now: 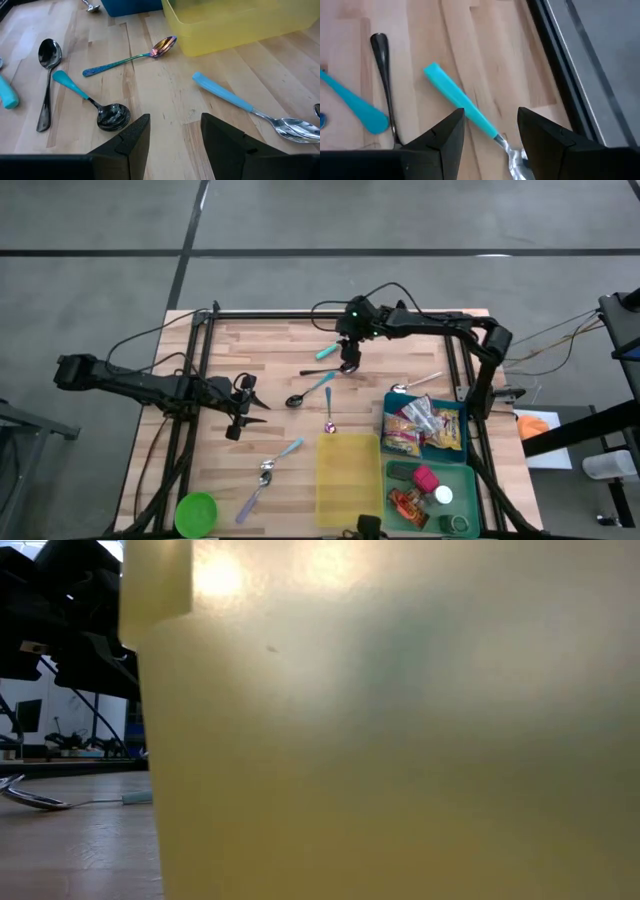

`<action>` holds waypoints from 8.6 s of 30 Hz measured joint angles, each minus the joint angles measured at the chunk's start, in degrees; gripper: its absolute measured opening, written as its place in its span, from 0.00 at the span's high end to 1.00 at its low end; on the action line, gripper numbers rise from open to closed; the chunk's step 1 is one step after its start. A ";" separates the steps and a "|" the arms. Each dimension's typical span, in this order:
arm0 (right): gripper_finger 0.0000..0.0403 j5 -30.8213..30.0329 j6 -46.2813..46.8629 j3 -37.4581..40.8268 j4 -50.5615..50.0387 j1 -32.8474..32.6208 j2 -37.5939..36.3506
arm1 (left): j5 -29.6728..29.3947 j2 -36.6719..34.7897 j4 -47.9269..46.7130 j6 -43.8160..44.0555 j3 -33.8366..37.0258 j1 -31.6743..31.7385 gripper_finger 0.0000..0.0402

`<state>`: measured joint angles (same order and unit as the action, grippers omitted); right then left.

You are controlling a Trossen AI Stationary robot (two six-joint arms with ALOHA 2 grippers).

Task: Pick & Place Food Item
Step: Put the light blue spoon into the yellow bin

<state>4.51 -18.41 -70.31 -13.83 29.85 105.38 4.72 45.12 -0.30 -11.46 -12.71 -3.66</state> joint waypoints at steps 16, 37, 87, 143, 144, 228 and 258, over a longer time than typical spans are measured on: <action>0.55 -2.79 -8.83 -24.20 -29.60 -0.02 16.16 | -0.21 0.00 -2.23 -0.02 0.00 0.00 0.57; 0.55 -9.08 -8.79 -31.23 -40.89 0.03 20.46 | -0.19 0.00 -4.57 -0.13 0.00 0.00 0.57; 0.55 -33.42 55.32 10.14 12.46 -15.06 -2.79 | 0.89 0.02 -10.31 -0.09 0.02 -0.02 0.57; 0.55 -18.31 55.56 -10.38 -11.28 -4.52 14.03 | 0.86 0.02 -10.32 -0.09 0.02 -0.02 0.57; 0.55 -18.14 55.56 -10.44 -11.72 -4.52 14.02 | 0.86 0.02 -10.32 -0.09 0.01 -0.02 0.57; 0.55 -16.30 11.78 -8.95 -29.85 -11.34 9.45 | 0.86 0.00 -10.32 0.07 0.02 -0.02 0.57; 0.55 -15.48 4.91 -13.40 -32.49 -10.29 9.42 | 0.86 0.02 -10.32 -0.09 0.02 -0.02 0.57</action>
<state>-10.97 -13.50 -83.71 -46.32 19.56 114.79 5.58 45.15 -10.61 -11.55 -12.69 -3.68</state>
